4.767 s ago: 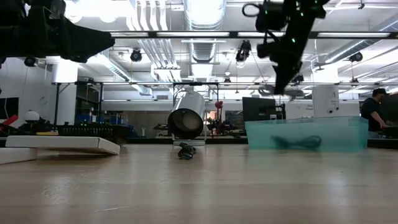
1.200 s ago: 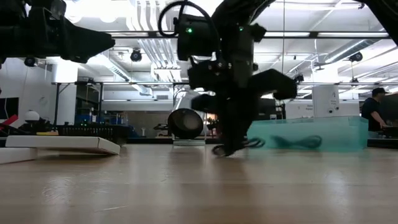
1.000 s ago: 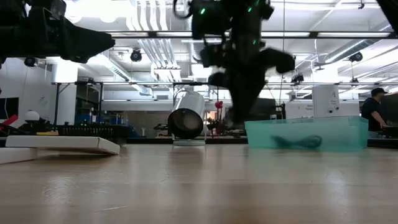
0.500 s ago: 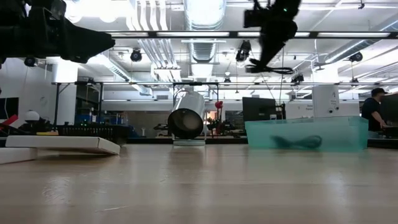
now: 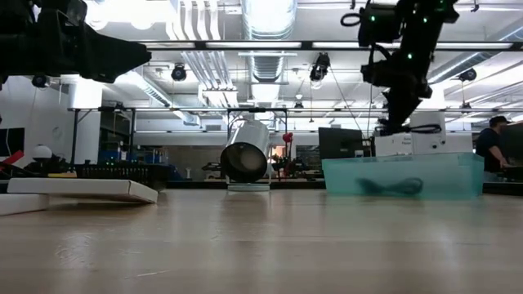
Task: Pick and place items into bin
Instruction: Put the black charger cable into the green bin, then put the top white card reader box into the black bin
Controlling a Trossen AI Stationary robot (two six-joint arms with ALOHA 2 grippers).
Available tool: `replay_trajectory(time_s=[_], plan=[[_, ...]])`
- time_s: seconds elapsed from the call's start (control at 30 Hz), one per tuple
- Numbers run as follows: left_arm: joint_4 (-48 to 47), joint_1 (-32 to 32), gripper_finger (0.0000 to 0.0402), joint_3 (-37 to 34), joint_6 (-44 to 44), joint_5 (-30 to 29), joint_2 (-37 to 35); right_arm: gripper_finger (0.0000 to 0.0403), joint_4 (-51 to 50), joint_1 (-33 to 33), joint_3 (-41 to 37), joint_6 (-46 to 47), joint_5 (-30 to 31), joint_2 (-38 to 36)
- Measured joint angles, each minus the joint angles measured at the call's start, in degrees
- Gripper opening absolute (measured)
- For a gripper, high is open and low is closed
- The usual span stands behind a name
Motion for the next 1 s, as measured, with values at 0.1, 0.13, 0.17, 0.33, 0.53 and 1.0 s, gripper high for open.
replay_trajectory(time_s=[0.1, 0.13, 0.17, 0.33, 0.53, 1.0], plan=[[0.0, 0.0, 0.0192, 0.0, 0.0, 0.0, 0.0, 0.0033, 3.1, 0.0, -2.3, -0.2, 0.1, 0.0], [0.0, 0.0, 0.0192, 0.0, 0.0, 0.0, 0.0, 0.0041, 3.5, 0.0, -2.7, -0.8, 0.1, 0.1], [0.0, 0.0, 0.0192, 0.0, 0.0, 0.0, 0.0, 0.0049, 3.7, 0.0, -3.0, -1.3, 0.1, 0.2], [0.0, 0.0, 0.0192, 0.0, 0.0, 0.0, 0.0, 0.0092, 4.1, 0.0, -3.4, -2.5, 0.1, 0.3], [0.0, 0.0, 0.0192, 0.0, 0.0, 0.0, 0.0, 0.0125, 8.0, 0.5, -2.8, -6.6, -1.2, 0.3], [-0.4, 0.0, 0.0192, 0.0, 0.0, 0.0, 0.0, 0.0081, 45.4, 9.3, -14.9, -16.5, -16.1, -8.9]])
